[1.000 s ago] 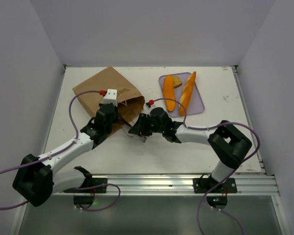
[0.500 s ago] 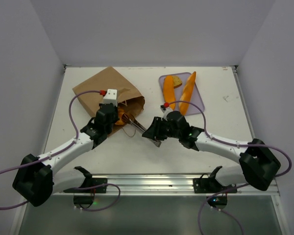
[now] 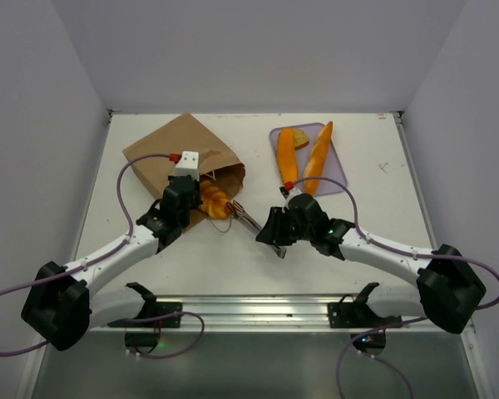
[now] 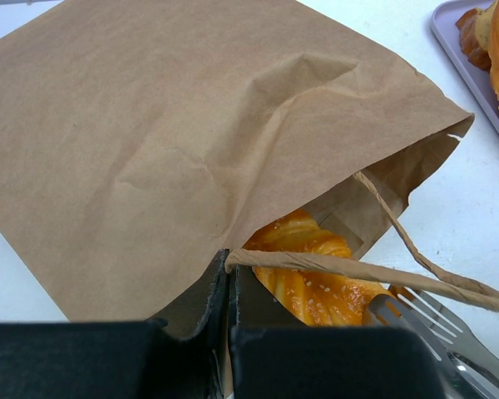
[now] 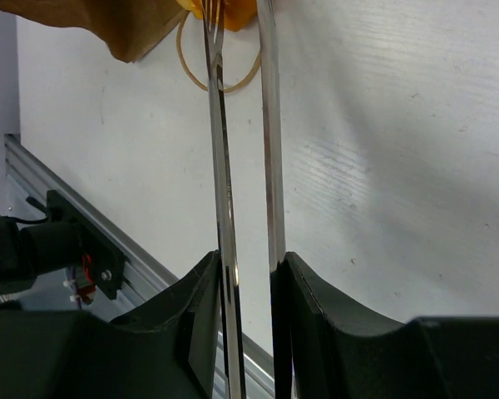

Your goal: Take the fake bread out of the paper bag

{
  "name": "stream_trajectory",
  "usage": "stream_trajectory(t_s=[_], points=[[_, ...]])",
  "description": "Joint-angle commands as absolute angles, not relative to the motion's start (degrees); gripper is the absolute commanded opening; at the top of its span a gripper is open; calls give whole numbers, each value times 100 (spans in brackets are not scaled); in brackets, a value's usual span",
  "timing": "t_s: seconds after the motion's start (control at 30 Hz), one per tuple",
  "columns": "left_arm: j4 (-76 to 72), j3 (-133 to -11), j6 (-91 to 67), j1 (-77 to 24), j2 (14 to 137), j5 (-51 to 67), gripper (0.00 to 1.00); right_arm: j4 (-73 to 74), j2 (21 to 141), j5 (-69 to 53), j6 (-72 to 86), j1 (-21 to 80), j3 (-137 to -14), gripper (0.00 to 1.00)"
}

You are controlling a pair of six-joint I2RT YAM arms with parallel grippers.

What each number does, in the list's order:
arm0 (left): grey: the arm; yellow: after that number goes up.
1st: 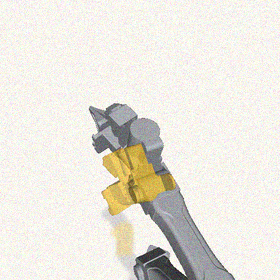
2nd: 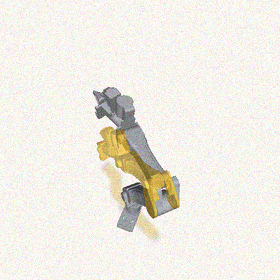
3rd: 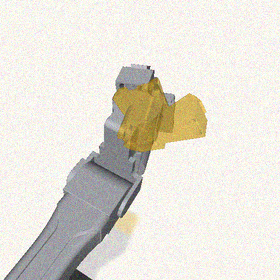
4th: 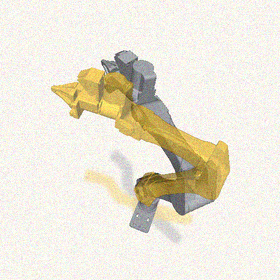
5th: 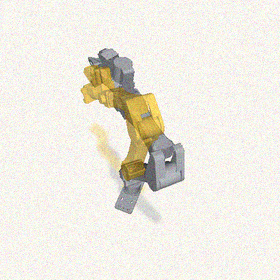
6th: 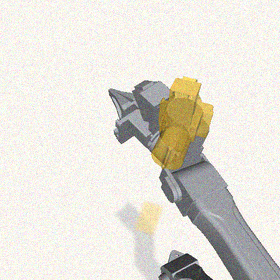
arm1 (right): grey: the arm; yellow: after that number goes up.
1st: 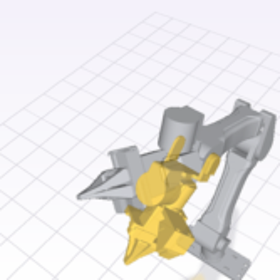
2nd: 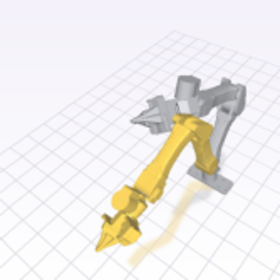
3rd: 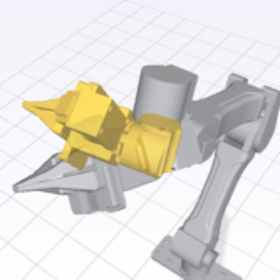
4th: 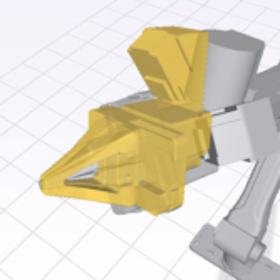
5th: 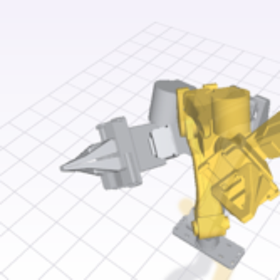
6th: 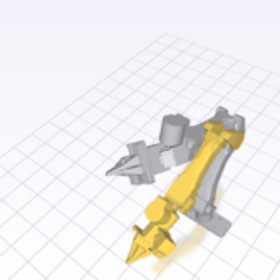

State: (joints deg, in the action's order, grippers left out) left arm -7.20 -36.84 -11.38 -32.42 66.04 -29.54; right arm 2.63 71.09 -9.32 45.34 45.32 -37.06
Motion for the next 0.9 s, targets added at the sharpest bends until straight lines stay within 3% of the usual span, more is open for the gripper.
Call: stream_trajectory(t_s=[0.0, 0.3, 0.87], points=[[-932, -3683, -1178, -3217, 6548, -2979, 0, 150, 7268, -835, 4316, 4518, -3805, 0], [-932, -3683, -1178, -3217, 6548, -2953, 0, 158, 7216, -835, 4315, 4526, -3867, 16], [-940, -3683, -1178, -3217, 6565, -2953, 0, 202, 7031, -914, 4351, 4518, -3832, 36]])
